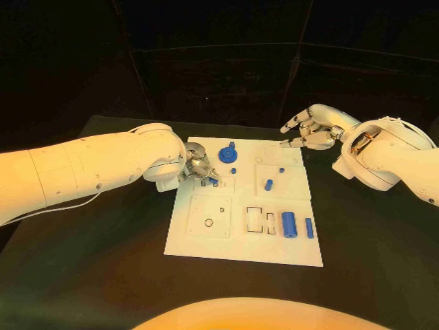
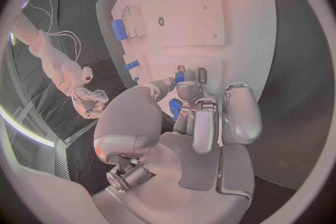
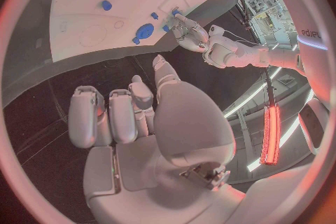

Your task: Assemble the parts on the task board

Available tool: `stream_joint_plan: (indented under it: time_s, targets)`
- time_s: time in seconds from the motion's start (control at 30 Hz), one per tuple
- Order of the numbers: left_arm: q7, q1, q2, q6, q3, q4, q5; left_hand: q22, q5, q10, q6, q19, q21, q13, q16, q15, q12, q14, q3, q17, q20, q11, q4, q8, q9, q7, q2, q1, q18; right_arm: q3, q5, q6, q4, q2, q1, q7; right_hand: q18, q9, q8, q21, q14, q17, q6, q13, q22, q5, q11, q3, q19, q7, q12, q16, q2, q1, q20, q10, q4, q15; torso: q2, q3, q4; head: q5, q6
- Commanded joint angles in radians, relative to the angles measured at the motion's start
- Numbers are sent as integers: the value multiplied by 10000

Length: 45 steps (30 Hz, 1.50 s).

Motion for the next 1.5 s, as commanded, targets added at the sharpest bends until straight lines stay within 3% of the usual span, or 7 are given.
stream_joint_plan:
  time_s: [0.03,0.77,1.5]
  targets:
    - [-5,4,21,-60,0,3,-175,14,45,71,60,32,46,0,52,-23,58,988,1633,2317,8,28,-1577,35,13,8,111,24,-189,7,310,-461,-7,19,22,183,178,-14,36,-52,228,-9,36,-15,-11,63,-2,-49,-52,-42,-51,-48,80,35,6,-66,-5,-84,5,3,-6,-14,-26]
    - [-332,3,110,779,-5,4,-457,53,197,78,122,46,65,-33,51,-34,31,987,1756,2313,-2,17,-1623,46,9,-4,60,-57,-196,7,349,-285,-23,60,22,124,181,-14,47,-71,237,7,40,-18,-30,70,-6,-61,-58,-45,-52,-50,99,53,2,-56,4,-88,5,9,1,-13,-59]
    - [-431,5,198,904,-5,-5,-481,74,293,100,163,51,74,-21,52,-36,35,988,1796,2315,-5,12,-1636,57,9,-13,18,-132,-201,7,349,-224,-19,62,22,90,179,-12,57,-73,243,15,46,-13,-26,78,-9,-69,-51,-48,-45,-51,109,63,0,-44,8,-91,4,8,4,-21,-96]
